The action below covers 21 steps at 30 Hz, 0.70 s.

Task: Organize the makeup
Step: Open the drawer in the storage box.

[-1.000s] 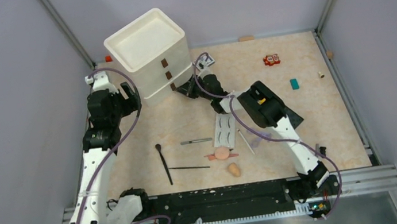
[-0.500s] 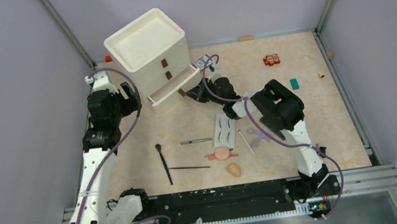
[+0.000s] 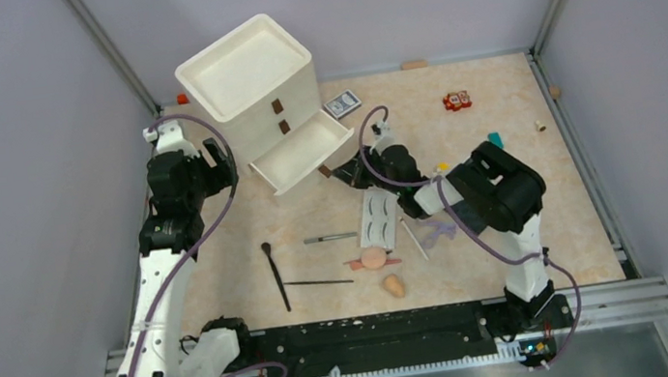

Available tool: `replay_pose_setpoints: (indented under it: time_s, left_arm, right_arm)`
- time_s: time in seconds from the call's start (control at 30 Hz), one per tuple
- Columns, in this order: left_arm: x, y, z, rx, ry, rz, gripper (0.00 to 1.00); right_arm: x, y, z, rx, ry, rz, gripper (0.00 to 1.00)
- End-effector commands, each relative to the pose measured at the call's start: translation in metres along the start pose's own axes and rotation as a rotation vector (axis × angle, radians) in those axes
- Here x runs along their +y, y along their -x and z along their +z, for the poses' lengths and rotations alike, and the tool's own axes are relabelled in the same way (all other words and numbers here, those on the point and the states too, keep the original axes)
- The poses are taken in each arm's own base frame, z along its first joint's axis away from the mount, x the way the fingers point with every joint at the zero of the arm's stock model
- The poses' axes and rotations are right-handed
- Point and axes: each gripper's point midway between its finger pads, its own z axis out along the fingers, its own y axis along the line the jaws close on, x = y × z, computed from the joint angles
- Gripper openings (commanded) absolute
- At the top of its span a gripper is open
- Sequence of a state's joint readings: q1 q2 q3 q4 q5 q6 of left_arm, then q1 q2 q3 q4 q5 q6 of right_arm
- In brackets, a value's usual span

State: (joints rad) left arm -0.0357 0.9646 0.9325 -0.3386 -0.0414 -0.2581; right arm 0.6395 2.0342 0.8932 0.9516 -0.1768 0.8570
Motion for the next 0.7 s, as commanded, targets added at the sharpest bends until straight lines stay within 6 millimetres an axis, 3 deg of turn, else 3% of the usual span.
replay_pose_setpoints:
  time_s: [0.0,0.4,0.67]
  left_arm:
    - [-0.005,0.006,0.001,-0.022,-0.021,0.013,0.85]
    - [-0.004,0.006,0.0,-0.017,-0.022,0.017,0.86]
    - [-0.002,-0.009,-0.007,0.03,-0.022,0.024,0.92]
  right_arm:
    - [0.032,0.024,-0.017,-0.068,0.053,-0.074,0.0]
    - [0.02,0.015,-0.044,-0.042,-0.029,-0.108,0.0]
    - [0.019,0.008,-0.062,0.072,-0.088,-0.256,0.26]
